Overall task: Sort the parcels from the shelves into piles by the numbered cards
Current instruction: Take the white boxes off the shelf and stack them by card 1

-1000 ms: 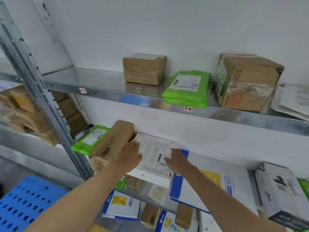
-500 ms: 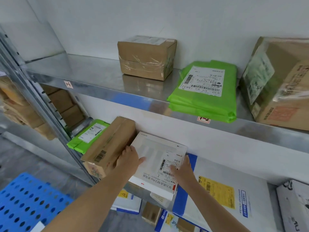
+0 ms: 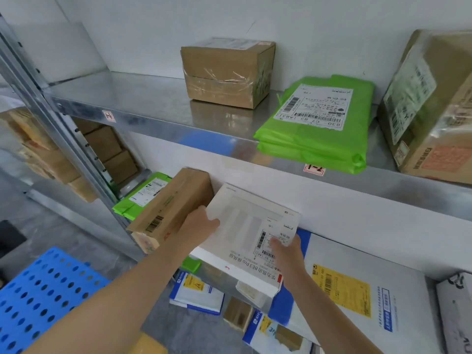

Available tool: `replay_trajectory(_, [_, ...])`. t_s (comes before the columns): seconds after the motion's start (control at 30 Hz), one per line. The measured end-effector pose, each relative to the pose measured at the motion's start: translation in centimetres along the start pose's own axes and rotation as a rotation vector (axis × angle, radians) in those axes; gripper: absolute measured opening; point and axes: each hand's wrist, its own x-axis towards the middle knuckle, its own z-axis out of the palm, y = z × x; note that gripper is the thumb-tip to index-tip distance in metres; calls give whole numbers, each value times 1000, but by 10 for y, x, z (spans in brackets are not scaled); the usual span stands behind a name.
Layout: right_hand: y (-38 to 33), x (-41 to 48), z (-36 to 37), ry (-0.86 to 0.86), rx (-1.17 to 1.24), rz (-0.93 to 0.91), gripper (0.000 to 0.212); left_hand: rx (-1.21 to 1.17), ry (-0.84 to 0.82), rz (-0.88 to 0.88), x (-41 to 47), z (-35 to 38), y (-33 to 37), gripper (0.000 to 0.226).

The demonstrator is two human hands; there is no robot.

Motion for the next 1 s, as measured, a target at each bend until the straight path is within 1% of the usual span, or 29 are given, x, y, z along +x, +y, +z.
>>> replay_trajectory(0.1, [-12, -7, -9, -25, 17, -47, 37, -148, 78, 81, -27, -15, 9, 21])
replay_trajectory(0.17, [-21, -16, -13, -45, 22, -79, 36, -283, 120, 100, -44, -24, 11, 20])
replay_trajectory(0.23, [-32, -31, -18, -42, 5, -132, 33, -349, 169, 106, -60, -30, 9, 21])
replay_trajectory(0.3, [-42, -49, -20, -41, -19, -197, 28, -391, 218, 100, -75, -33, 1, 23])
replay_trajectory(0.37, [-52, -70, -21, -50, -27, -265, 24, -482, 272, 84, -91, -38, -9, 23])
replay_trajectory(0.5, [-66, -107, -17, -55, -73, -400, 23, -714, 407, 34, -130, -56, -33, 17])
replay_trajectory(0.6, [-72, -141, -4, -79, -131, -491, 20, -840, 495, 16, -171, -70, -64, 12])
replay_trajectory(0.73, [-71, -193, 33, -200, -173, -576, 18, -1036, 621, -38, -230, -90, -115, 18])
replay_trajectory(0.8, [-67, -226, 59, -275, -211, -618, 21, -1105, 705, -50, -266, -105, -145, 17])
replay_trajectory(1.0, [-37, -345, 145, -533, -276, -704, 21, -1202, 929, -106, -396, -139, -255, 16])
